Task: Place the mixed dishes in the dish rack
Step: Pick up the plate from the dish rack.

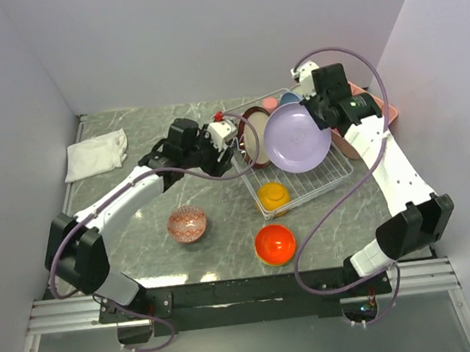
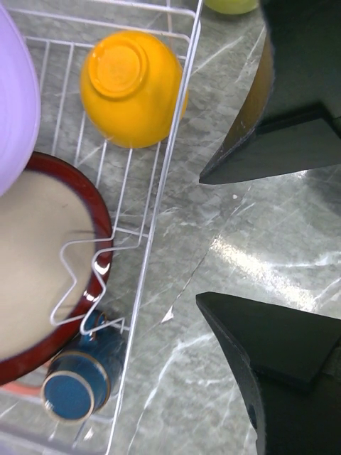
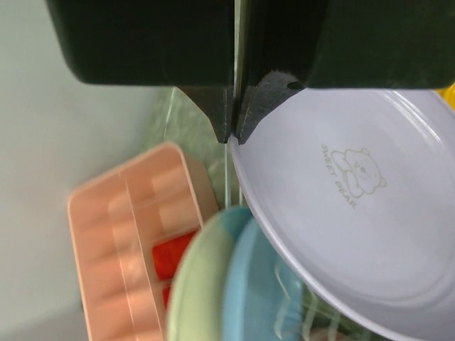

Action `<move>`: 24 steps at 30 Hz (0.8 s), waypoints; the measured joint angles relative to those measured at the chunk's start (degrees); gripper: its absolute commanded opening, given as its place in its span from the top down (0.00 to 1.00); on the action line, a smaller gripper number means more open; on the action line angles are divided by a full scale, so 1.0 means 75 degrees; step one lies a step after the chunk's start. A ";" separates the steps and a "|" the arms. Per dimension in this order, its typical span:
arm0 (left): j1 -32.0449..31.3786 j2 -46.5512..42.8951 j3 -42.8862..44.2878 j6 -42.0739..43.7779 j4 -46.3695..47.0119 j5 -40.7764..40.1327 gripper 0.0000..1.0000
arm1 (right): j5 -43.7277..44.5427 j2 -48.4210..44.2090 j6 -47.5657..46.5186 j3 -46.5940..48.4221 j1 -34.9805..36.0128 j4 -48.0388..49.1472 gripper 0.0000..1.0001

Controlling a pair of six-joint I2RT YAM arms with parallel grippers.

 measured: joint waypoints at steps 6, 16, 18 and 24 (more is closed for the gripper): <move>0.0032 -0.0688 -0.0420 -0.0029 0.0152 0.0003 0.31 | 0.1145 0.0242 0.1177 0.1119 0.0160 -0.0953 1.00; 0.0082 -0.1515 -0.1107 -0.0131 0.0146 0.0035 0.30 | 0.4392 0.0414 0.1466 0.1320 0.1209 0.0093 1.00; 0.0099 -0.1670 -0.1169 -0.0187 0.0149 0.0041 0.30 | 0.5013 0.0627 0.1387 0.1329 0.1332 0.0548 1.00; 0.0219 -0.2063 -0.1300 -0.0286 0.0157 0.0137 0.30 | 0.6210 0.1556 0.1131 0.1740 0.1553 0.1448 1.00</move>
